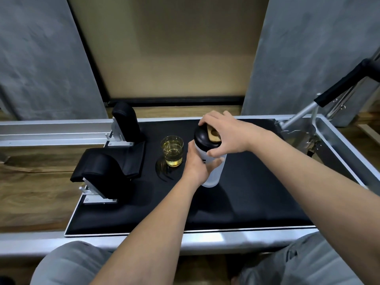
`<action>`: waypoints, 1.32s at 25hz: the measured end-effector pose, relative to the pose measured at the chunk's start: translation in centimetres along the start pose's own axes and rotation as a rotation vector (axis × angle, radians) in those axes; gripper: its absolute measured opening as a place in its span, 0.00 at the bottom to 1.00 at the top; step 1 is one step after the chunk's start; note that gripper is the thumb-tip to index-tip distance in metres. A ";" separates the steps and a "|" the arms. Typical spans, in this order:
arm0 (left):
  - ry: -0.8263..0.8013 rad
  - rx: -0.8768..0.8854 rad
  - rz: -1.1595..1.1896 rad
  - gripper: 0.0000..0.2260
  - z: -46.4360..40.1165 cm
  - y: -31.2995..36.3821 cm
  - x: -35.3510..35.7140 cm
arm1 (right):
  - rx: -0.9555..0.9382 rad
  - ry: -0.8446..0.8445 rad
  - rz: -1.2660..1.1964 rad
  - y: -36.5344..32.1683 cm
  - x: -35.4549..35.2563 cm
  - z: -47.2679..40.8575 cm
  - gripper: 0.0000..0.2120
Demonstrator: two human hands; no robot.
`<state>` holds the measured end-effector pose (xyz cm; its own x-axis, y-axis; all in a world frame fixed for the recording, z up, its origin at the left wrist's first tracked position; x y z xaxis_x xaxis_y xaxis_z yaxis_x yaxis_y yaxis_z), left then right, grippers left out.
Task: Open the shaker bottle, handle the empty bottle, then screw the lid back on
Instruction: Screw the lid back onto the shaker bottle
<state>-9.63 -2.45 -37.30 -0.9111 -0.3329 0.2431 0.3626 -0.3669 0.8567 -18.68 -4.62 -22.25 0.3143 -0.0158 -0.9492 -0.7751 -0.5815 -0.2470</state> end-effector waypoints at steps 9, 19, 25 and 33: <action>0.101 0.001 0.011 0.20 0.8 0.9 -0.4 | 0.218 0.069 0.254 -0.8 1.2 0.5 0.43; 0.052 0.373 -0.427 0.35 0.3 1.6 -0.4 | 0.271 0.057 0.552 -1.2 -2.8 0.8 0.51; 0.036 0.407 -0.444 0.35 0.7 1.6 -0.8 | 0.225 -0.052 0.122 -0.6 0.6 0.3 0.49; 0.028 0.419 -0.426 0.28 1.2 2.4 -0.3 | 0.406 0.113 0.419 -2.1 -1.7 0.2 0.64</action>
<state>-8.72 -2.18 -34.74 -0.9517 -0.2565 -0.1686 -0.1470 -0.1014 0.9839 -17.70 -3.25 -20.19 -0.0247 -0.2764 -0.9607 -0.9863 -0.1502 0.0685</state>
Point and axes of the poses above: each hand's wrist, its own z-axis away from the middle knuckle, its own x-axis out of the palm, y = z × x, the point moved 7 cm from there along -z, towards the middle knuckle, and after that the axes turned 13 degrees about y, right-handed, at the moved point
